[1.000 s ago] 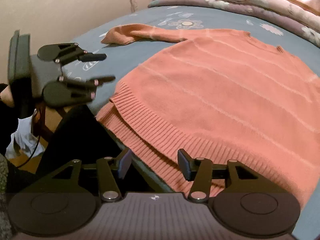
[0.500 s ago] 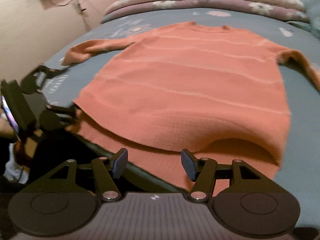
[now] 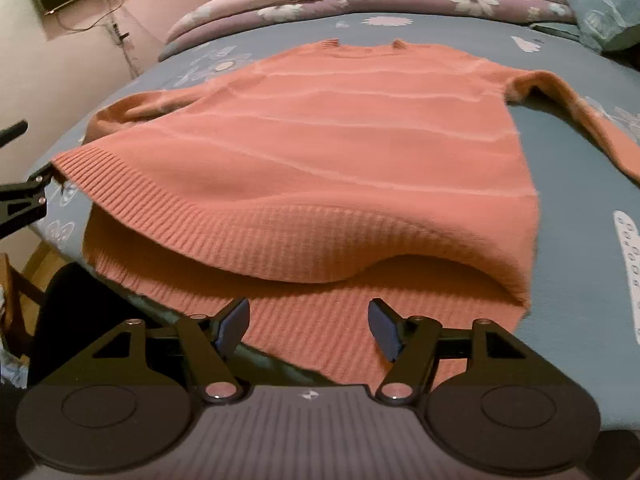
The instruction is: Fold clothes
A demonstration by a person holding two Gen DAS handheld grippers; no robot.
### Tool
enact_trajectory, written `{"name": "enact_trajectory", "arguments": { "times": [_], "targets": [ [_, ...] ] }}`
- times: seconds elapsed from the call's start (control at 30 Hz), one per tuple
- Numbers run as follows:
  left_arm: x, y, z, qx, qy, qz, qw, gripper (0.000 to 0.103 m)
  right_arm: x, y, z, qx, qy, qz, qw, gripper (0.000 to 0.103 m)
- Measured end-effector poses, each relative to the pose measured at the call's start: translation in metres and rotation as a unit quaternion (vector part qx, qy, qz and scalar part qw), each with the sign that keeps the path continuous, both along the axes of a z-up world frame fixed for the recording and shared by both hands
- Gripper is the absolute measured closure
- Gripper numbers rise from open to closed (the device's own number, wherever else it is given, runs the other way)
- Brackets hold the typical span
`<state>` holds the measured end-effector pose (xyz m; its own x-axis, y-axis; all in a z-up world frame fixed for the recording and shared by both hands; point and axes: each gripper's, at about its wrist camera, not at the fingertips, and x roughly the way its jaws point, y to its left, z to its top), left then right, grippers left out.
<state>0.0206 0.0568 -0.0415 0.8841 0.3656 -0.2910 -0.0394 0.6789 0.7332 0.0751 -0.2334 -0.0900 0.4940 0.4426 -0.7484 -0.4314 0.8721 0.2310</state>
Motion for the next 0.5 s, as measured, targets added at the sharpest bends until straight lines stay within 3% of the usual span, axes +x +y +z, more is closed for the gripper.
{"name": "enact_trajectory", "arguments": {
  "times": [0.2, 0.3, 0.37, 0.5],
  "targets": [
    [-0.001, 0.018, -0.011, 0.041, 0.025, 0.039, 0.9981, 0.023, -0.004, 0.007, -0.004, 0.005, 0.000, 0.017, 1.000, 0.031],
    [-0.003, 0.026, -0.011, 0.037, 0.034, 0.052, 0.9974, 0.023, -0.004, 0.009, -0.003, 0.010, -0.001, 0.012, 1.000, 0.031],
    [-0.003, 0.023, -0.012, 0.034, 0.037, 0.047, 0.9976, 0.022, -0.004, 0.011, -0.001, 0.009, -0.007, 0.008, 1.000, 0.030],
    [-0.001, 0.004, -0.012, -0.010, 0.053, -0.008, 0.9985, 0.022, -0.009, 0.015, 0.004, 0.005, -0.015, 0.007, 1.000, 0.028]
  ]
}}
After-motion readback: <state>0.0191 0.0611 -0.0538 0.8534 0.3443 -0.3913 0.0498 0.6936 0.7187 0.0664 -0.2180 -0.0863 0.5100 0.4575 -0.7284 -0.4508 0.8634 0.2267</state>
